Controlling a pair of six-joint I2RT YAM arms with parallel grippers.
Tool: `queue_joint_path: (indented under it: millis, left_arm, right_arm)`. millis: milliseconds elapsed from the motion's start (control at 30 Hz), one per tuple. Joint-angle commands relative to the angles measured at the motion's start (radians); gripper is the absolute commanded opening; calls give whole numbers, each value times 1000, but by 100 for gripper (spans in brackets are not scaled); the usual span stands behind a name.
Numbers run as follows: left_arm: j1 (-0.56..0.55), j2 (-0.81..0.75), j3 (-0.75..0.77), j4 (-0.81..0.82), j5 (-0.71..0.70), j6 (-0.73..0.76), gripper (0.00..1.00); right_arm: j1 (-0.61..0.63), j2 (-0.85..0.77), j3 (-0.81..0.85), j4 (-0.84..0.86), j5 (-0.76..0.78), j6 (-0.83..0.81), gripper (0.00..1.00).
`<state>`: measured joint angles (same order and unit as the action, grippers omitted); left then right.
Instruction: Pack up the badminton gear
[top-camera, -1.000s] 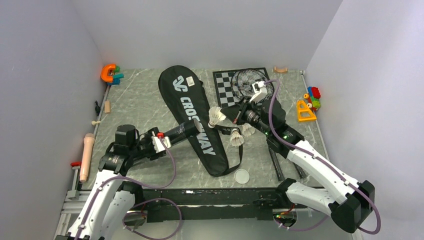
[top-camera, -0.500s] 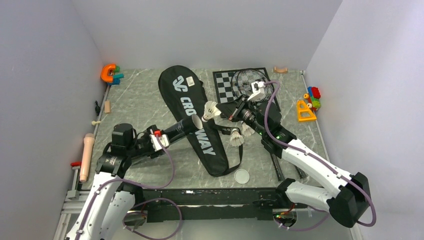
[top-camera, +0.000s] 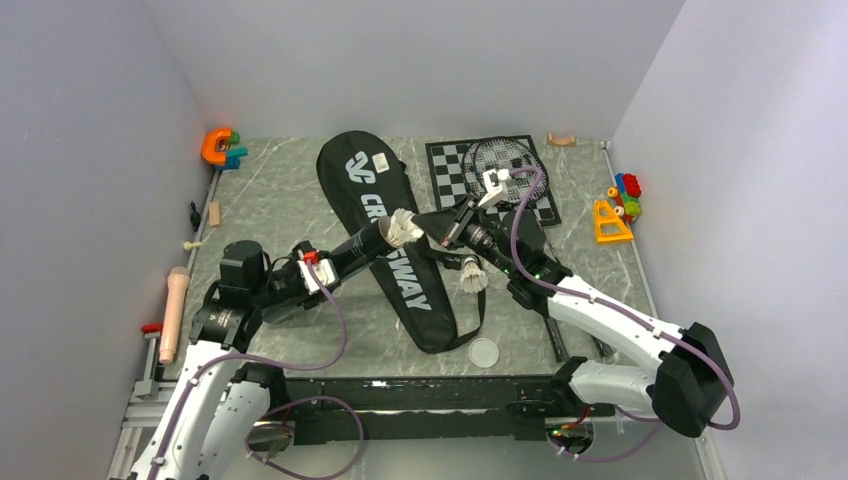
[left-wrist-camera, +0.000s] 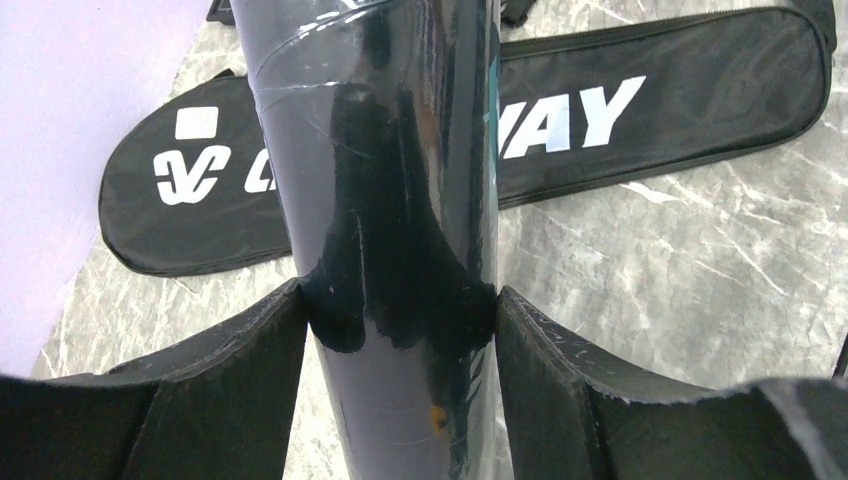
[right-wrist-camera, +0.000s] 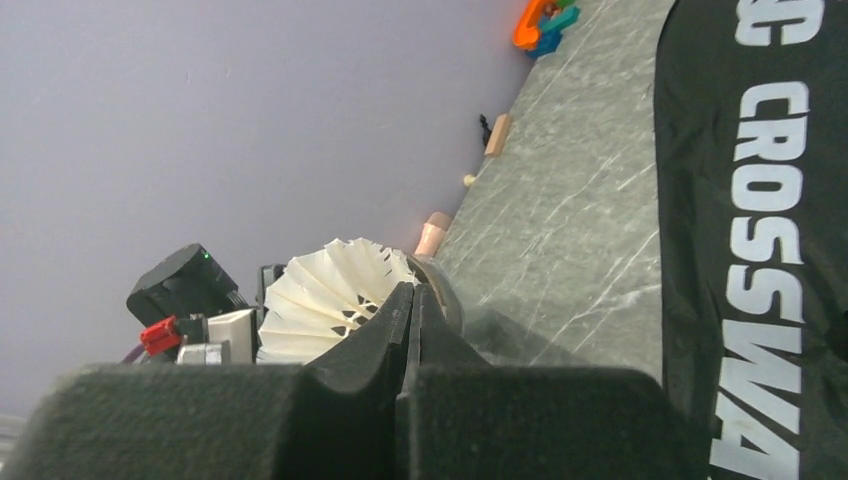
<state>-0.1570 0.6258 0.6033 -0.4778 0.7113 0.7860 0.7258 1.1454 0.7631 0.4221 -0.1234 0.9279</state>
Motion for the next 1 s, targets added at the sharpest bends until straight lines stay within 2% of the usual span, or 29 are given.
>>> queue_joint_path:
  millis: [0,33,67,133,167,233,333,500,567,967]
  left_arm:
    - [-3,-12,59,88,54,-42,4]
    - [-3,-16,60,95,54,-47,3]
    - [-3,-19,63,99,53,-52,3]
    - [-3,-23,68,98,52,-57,2]
    - [-3,-25,68,94,55,-57,2]
    - [-3,-29,66,90,61,-54,2]
    - [-3,-39,57,89,65,-47,2]
    - [-3,-58,51,55,71,-18,2]
    - [-3,-67,41,41,80,5,2]
    - [-4,-98,20,2,133,69,2]
  right_arm:
    - [28,30,-11,97,-24,18,0]
    - [33,34,-6,77,-20,5,8]
    - [38,31,-4,60,-17,-8,23]
    - [40,16,-5,25,-10,-34,59]
    - [41,9,-4,4,-7,-48,72]
    - [41,-2,14,-44,-3,-77,83]
    - [41,-16,40,-115,-1,-114,88]
    - [37,-71,75,-262,68,-183,89]
    - [36,-62,90,-259,57,-193,89]
    - [67,58,207,-345,4,-242,74]
